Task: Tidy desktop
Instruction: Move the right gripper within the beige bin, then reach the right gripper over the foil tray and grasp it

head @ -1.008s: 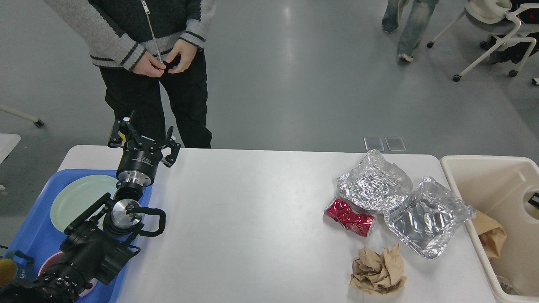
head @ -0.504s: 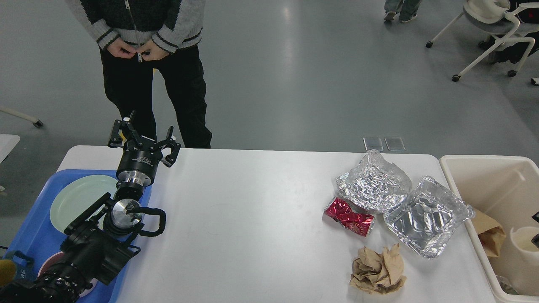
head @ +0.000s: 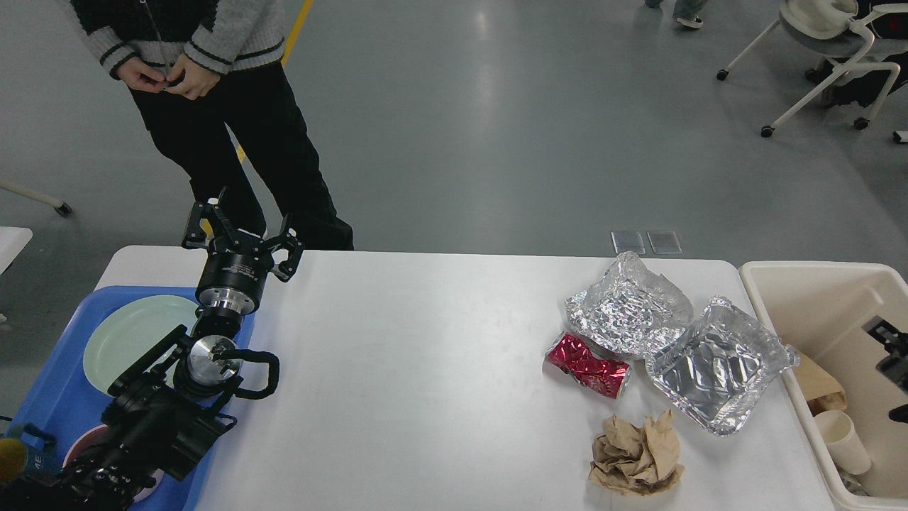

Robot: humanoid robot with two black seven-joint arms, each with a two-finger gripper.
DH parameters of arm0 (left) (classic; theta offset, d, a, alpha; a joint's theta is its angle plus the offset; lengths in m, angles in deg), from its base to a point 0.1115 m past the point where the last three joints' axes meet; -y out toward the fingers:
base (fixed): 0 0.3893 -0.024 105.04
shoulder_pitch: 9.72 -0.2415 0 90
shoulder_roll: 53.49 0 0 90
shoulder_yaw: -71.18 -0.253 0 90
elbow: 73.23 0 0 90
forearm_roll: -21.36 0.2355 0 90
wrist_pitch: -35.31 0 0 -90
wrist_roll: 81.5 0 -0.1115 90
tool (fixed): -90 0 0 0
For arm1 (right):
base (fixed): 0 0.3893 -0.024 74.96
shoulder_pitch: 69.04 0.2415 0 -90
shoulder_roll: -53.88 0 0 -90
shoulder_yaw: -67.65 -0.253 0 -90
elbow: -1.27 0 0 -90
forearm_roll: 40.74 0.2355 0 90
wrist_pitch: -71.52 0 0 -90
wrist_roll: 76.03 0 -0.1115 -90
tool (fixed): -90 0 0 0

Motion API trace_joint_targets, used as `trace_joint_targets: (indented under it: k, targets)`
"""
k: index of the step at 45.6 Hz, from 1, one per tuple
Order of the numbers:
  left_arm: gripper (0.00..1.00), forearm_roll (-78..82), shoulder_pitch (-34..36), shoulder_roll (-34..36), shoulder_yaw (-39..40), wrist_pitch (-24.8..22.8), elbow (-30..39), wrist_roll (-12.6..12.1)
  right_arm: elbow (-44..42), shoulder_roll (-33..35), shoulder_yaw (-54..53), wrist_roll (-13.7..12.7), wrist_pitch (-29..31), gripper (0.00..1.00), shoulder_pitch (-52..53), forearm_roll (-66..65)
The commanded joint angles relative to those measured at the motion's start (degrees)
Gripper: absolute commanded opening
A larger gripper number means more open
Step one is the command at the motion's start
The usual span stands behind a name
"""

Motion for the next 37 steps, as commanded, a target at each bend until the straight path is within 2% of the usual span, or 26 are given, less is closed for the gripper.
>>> trace_joint_targets:
  k: [1,8,13,19,29,34,37]
  targets:
    - [0.97,0.00,0.00,0.00,0.00,0.00,0.03,0.00,6.58,0.34,-0.03,0.03,2.34,1.00,9.04,-0.20]
    - [0.97,0.00,0.00,0.00,0.00,0.00,0.03,0.00,19.94,0.52,0.14,0.11,3.58,1.00,24.51,-1.25]
    - [0.97,0.00,0.00,0.00,0.00,0.00,0.03,0.00,30.22,0.17,0.14,0.11,4.54,1.00,34.61,-7.04]
    - [0.97,0.00,0.00,0.00,0.00,0.00,0.03,0.00,41.82,0.17,0.14,0.46,10.33,1.00,45.87,-13.47]
    - [0.97,0.00,0.00,0.00,0.00,0.00,-0.06,0.00,61.07,0.69,0.05,0.90,22.46,1.00,62.66,-14.35]
    - [0.97,0.00,0.00,0.00,0.00,0.00,0.03,0.00,72.58,0.43,-0.03,0.99,24.32,1.00,69.69,-14.01]
    - [0.97,0.00,0.00,0.00,0.00,0.00,-0.06,0.00,73.92,-0.10,-0.03,0.99,23.79,1.00,70.14,-13.92]
